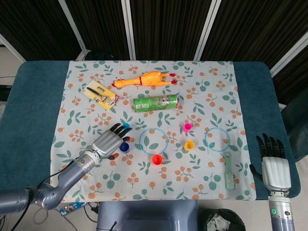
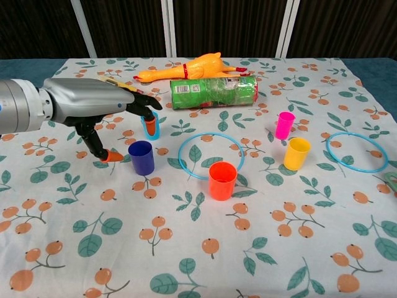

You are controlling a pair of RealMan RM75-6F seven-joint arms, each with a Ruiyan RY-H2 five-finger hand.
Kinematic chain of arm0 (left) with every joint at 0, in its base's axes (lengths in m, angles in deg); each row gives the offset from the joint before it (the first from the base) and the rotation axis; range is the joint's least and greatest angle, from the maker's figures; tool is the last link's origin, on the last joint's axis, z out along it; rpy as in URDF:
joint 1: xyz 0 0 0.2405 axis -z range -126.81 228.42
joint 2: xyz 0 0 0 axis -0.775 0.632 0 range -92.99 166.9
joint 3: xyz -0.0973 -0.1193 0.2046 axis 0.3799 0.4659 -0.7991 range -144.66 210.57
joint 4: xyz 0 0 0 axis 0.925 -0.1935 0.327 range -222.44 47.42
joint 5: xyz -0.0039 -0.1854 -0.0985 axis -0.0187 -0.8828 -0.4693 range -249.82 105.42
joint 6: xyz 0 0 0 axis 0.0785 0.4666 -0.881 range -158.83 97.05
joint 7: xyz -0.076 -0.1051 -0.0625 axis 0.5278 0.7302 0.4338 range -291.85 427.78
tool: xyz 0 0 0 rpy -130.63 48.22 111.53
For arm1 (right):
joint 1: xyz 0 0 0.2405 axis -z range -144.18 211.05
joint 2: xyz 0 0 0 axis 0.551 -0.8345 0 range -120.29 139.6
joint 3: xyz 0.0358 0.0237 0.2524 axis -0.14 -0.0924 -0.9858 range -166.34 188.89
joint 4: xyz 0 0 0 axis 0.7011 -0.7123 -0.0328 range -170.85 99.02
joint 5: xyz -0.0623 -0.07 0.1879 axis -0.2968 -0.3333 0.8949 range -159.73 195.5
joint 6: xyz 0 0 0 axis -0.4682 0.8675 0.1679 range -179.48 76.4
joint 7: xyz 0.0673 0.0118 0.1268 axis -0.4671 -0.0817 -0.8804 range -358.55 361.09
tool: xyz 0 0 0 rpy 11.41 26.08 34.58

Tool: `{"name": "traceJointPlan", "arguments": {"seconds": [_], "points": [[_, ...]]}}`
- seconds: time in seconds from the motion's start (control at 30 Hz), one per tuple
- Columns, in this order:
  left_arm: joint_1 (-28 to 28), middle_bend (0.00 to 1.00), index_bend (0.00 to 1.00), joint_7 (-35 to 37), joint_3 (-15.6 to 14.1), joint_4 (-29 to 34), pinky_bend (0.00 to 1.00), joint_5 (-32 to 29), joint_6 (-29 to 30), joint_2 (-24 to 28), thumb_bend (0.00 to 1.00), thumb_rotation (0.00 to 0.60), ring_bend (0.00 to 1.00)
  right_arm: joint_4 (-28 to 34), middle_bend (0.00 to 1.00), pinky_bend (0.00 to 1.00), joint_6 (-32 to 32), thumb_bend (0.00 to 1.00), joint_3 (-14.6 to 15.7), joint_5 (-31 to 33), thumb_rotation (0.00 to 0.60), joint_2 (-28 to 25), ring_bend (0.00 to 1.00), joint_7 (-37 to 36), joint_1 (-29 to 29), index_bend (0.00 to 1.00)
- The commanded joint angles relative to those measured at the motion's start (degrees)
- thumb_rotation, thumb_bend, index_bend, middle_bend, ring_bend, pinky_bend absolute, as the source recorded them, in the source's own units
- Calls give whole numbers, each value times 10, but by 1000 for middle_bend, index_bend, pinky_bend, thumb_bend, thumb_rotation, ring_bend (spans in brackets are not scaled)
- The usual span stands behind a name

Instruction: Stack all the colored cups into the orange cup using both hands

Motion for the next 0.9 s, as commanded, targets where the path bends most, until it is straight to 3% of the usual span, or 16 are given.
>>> {"name": "traceJointPlan", "arguments": {"seconds": [0.03,0.9], "points": [[5,14,301,0,-2,-9,0,-9,1,-6,267,600,0,0,0,61,1,321,0,0,600,0,0,0,0,0],[29,18,362,-5,-23,-40,0,-21,21,-35,268,600,0,2,0,61,-2,321,-1,6,600,0,0,-2,0,0]]}}
